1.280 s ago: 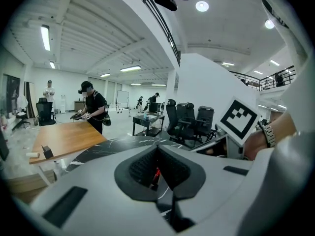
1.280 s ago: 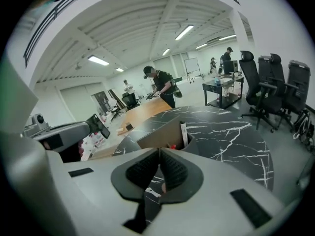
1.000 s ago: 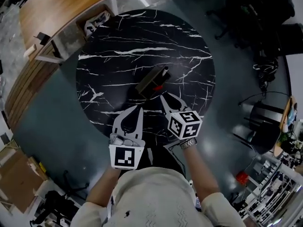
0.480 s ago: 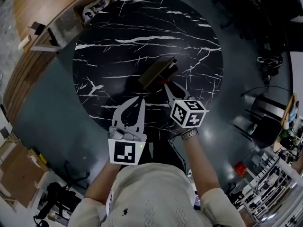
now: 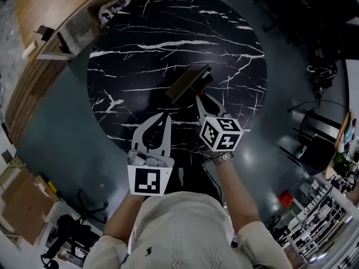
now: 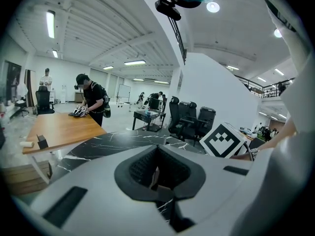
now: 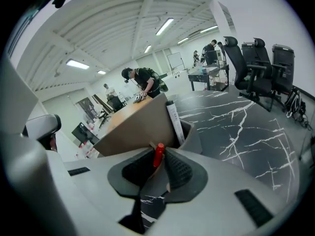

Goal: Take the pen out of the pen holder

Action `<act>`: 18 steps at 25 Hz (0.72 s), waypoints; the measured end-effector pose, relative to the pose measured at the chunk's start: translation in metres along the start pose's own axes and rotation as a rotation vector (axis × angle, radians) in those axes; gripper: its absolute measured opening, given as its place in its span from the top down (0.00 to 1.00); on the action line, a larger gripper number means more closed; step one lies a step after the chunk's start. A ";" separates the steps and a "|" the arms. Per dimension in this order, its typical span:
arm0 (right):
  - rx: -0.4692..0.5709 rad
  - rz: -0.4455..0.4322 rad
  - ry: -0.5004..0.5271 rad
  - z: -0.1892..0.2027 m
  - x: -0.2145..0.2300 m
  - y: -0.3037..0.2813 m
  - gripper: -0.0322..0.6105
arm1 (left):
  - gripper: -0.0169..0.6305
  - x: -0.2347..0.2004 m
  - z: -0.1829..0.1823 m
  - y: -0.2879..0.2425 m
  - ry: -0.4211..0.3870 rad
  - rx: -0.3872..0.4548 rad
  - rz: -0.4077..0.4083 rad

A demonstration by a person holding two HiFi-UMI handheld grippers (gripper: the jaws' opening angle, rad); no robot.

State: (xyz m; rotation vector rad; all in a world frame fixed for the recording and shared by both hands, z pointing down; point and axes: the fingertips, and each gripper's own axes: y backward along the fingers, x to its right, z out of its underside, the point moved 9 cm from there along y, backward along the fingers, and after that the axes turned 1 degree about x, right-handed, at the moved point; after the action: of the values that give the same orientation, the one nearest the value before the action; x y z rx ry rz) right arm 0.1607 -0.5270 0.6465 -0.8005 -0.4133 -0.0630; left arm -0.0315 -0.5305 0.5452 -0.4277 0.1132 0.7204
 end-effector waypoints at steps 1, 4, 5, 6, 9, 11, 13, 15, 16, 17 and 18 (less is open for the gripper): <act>0.003 -0.001 0.014 0.000 -0.001 0.000 0.82 | 0.96 -0.001 0.001 0.001 -0.003 -0.003 -0.003; 0.000 0.012 0.043 0.000 -0.004 -0.003 0.84 | 0.96 0.000 0.002 0.004 -0.004 -0.002 -0.010; 0.001 0.013 0.046 -0.001 -0.004 -0.003 0.84 | 0.96 0.000 0.003 0.006 -0.004 0.000 -0.012; 0.006 0.010 0.049 -0.002 -0.005 -0.002 0.84 | 0.96 0.000 0.003 0.007 -0.005 0.000 -0.013; 0.033 0.010 0.100 -0.007 -0.014 0.007 0.85 | 0.96 0.002 0.003 0.011 -0.016 0.005 -0.016; 0.054 0.009 0.143 -0.012 -0.022 0.017 0.85 | 0.96 0.005 0.001 0.015 -0.024 0.019 -0.018; 0.079 0.007 0.159 -0.016 -0.029 0.031 0.85 | 0.96 0.010 -0.006 0.021 -0.048 0.032 -0.012; 0.106 0.001 0.163 -0.020 -0.036 0.045 0.85 | 0.96 0.016 -0.015 0.028 -0.085 0.048 0.000; 0.118 -0.004 0.168 -0.023 -0.039 0.051 0.85 | 0.96 0.018 -0.019 0.031 -0.105 0.060 0.004; 0.128 -0.008 0.178 -0.025 -0.043 0.057 0.85 | 0.96 0.021 -0.023 0.035 -0.122 0.071 0.005; 0.136 -0.011 0.190 -0.027 -0.047 0.063 0.85 | 0.96 0.024 -0.026 0.040 -0.127 0.081 0.000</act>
State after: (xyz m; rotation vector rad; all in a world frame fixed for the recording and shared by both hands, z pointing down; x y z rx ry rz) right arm 0.1401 -0.5067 0.5687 -0.6519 -0.2393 -0.1195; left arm -0.0387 -0.5002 0.5019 -0.3036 0.0234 0.7387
